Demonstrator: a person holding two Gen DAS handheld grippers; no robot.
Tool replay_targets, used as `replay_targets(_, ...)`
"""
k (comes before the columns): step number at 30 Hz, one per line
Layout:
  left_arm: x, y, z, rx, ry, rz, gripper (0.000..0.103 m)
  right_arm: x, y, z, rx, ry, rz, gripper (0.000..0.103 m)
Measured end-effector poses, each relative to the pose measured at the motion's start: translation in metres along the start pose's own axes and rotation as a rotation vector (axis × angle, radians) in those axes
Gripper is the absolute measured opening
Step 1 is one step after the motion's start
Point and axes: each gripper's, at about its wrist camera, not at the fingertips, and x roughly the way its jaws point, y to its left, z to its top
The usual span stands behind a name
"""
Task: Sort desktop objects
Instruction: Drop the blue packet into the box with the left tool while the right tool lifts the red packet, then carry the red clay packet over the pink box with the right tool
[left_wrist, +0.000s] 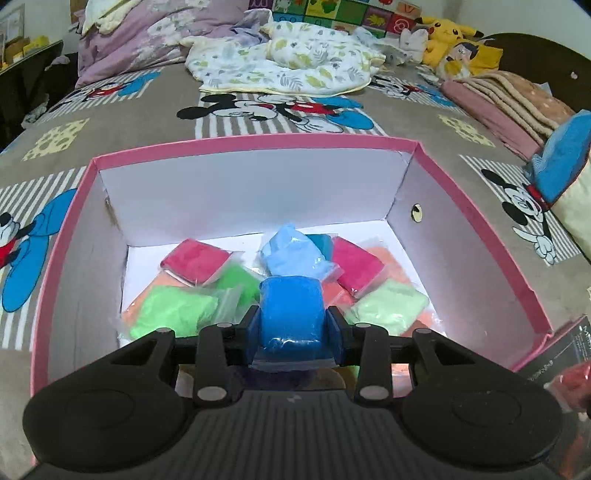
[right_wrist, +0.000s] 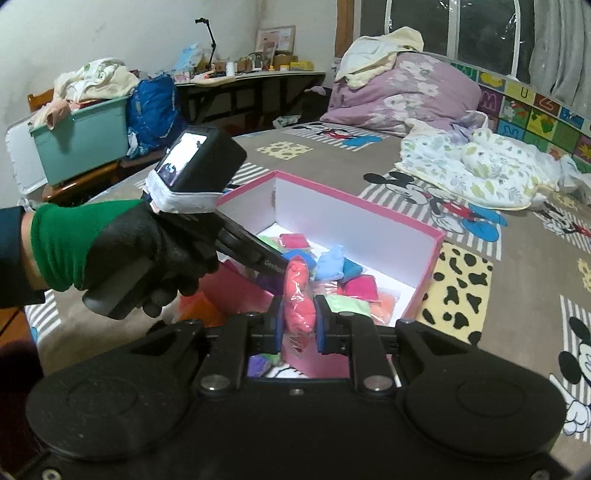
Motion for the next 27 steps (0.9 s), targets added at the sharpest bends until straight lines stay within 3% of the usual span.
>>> replay_targets(4, 0.000, -0.001, 0.004, 0.000, -0.009, -0.013, 0.039, 0.002, -0.001, -0.002, 0.016, 0.008, -0.001, 0.016)
replay_targets(6, -0.001, -0.001, 0.004, -0.007, -0.015, -0.028, 0.055, 0.002, -0.001, -0.002, 0.022, 0.010, 0.004, 0.016)
replay_targets(8, -0.004, -0.002, 0.004, -0.005, -0.032, -0.027, 0.059, 0.002, -0.001, -0.002, 0.033, 0.009, 0.006, 0.016)
replay_targets(16, -0.022, -0.003, -0.002, 0.007, -0.090, -0.023, 0.059, -0.001, -0.006, 0.006, 0.092, -0.016, 0.003, 0.016)
replay_targets(27, -0.083, 0.002, -0.021, 0.040, -0.250, 0.020, 0.059, -0.003, -0.014, 0.014, 0.191, -0.035, -0.024, 0.016)
